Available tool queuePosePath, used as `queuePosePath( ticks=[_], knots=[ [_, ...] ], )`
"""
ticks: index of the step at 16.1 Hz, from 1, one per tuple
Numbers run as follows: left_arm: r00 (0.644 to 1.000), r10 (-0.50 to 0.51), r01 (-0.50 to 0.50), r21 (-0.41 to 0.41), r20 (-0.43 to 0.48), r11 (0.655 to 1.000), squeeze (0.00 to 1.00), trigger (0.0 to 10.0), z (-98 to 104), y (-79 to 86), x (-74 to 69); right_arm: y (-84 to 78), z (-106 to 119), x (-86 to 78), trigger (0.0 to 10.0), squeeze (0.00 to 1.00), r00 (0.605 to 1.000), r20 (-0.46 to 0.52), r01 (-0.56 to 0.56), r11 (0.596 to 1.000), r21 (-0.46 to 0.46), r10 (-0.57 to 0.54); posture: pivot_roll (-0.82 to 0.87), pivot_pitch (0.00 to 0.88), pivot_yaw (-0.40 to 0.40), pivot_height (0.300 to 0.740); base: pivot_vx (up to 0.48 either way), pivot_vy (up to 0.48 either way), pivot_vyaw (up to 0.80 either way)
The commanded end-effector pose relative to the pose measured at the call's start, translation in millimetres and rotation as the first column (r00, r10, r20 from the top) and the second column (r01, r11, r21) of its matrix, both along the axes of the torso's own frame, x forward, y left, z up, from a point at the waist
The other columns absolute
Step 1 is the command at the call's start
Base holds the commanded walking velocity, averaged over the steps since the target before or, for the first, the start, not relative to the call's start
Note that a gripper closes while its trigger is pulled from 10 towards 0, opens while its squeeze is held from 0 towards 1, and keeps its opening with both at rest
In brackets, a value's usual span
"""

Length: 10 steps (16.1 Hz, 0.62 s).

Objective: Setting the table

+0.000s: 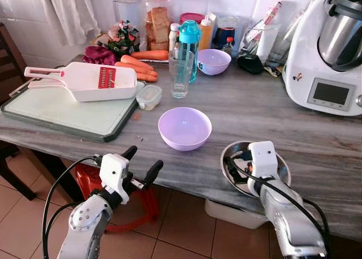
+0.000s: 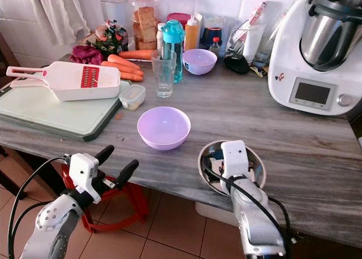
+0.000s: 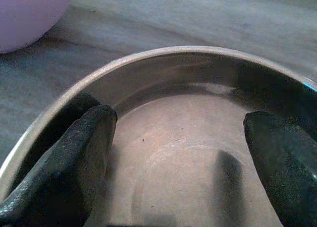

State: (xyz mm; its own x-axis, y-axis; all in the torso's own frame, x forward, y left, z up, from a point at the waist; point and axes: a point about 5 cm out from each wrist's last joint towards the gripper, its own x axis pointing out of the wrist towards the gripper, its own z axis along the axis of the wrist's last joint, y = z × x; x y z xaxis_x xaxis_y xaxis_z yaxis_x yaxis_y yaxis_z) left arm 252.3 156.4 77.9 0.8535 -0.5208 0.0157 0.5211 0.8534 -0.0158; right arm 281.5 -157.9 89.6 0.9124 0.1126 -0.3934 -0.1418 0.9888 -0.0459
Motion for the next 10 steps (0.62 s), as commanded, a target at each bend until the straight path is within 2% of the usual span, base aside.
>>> queuePosePath(
  ticks=[1,10],
  knots=[
    [1.0,-0.012,0.012,0.015,0.007,1.0,0.0,10.0,1,0.2,0.7,-2.1,0,3.2,10.0,0.36,1.0,0.006,0.013,1.0,0.016,-0.013,-0.01,0.013,-0.011,0.74,0.0,0.0,0.0],
    [1.0,-0.009,0.009,0.022,0.003,1.0,0.0,10.0,2,1.3,-4.4,5.9,-3,18.5,10.0,0.34,1.0,0.014,-0.008,0.999,0.048,0.007,0.01,0.033,-0.012,0.74,0.0,0.0,0.0]
  ],
)
